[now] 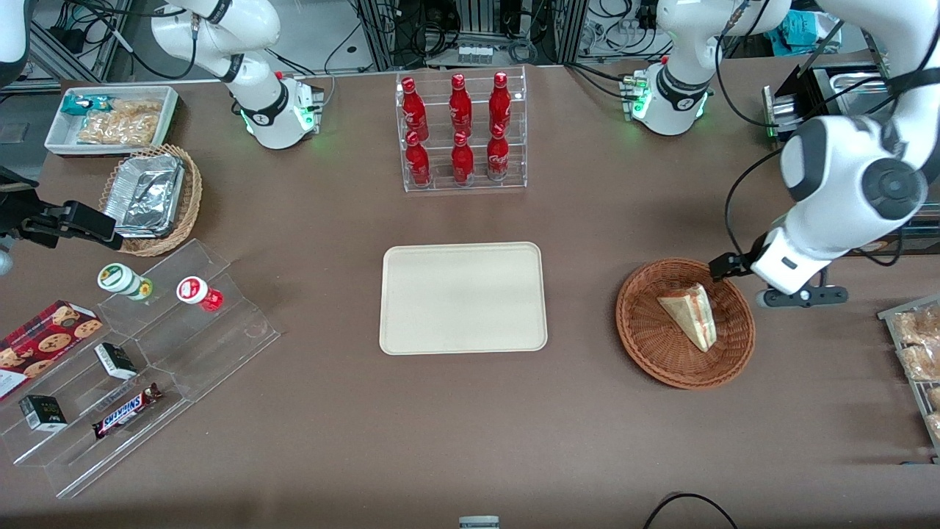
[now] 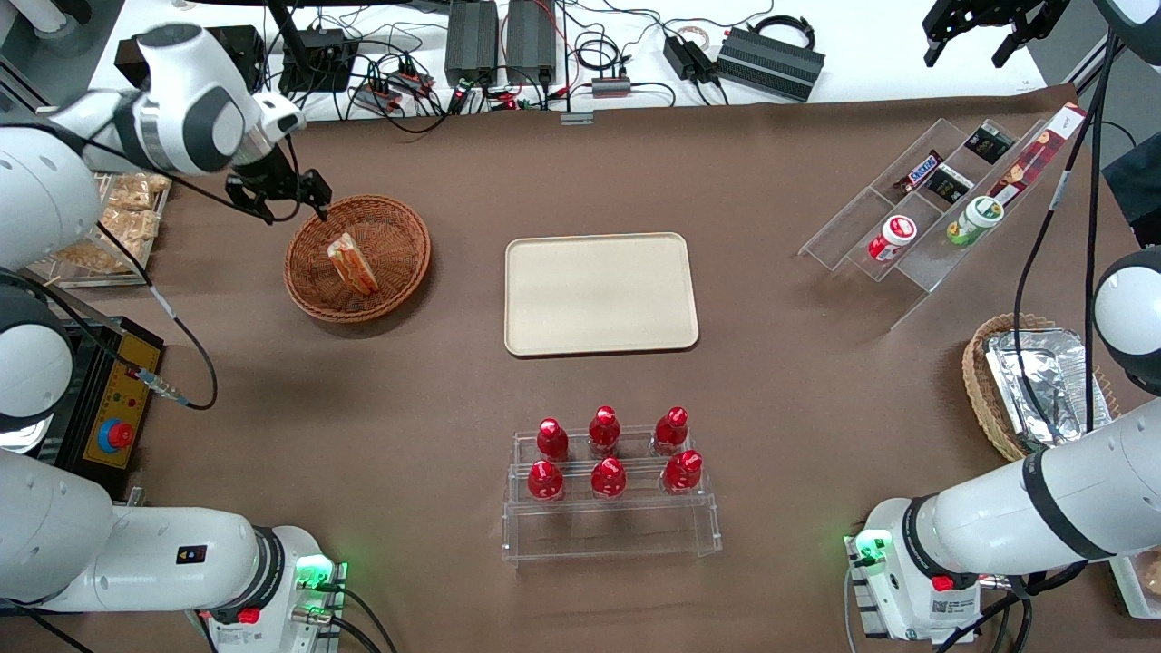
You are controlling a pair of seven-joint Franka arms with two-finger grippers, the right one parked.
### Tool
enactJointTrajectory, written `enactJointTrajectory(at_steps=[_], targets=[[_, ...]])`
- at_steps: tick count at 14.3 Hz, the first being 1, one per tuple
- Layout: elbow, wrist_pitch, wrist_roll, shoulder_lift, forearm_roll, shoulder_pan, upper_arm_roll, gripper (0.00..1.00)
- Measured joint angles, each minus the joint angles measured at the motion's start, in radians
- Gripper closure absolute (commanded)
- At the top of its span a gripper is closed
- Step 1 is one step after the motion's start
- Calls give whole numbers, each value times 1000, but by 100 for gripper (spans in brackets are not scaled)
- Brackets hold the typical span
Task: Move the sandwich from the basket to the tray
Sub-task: 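Move the left gripper down over the sandwich in the wicker basket, then close the left gripper on the wrapped triangular sandwich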
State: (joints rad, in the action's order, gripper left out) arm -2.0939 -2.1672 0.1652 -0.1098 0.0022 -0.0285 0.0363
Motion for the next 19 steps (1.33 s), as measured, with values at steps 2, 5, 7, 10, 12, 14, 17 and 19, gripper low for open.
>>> enactJointTrajectory(at_steps=[2,5,7,10,12,14,17,19], targets=[[-53,-100,92,-22,0,-5,0,0],[-74,-175,277,-56,-2,-15,0,0],[-74,-215,426,-84,-2,-34,0,0],[-75,-263,580,-128,-2,-49,1,0],[-79,-315,631,-159,-2,-52,1,0],[-82,-330,645,-186,-2,-52,1,53],[-82,-336,715,-207,-3,-53,1,96],[-77,-332,730,-208,-3,-55,1,98]])
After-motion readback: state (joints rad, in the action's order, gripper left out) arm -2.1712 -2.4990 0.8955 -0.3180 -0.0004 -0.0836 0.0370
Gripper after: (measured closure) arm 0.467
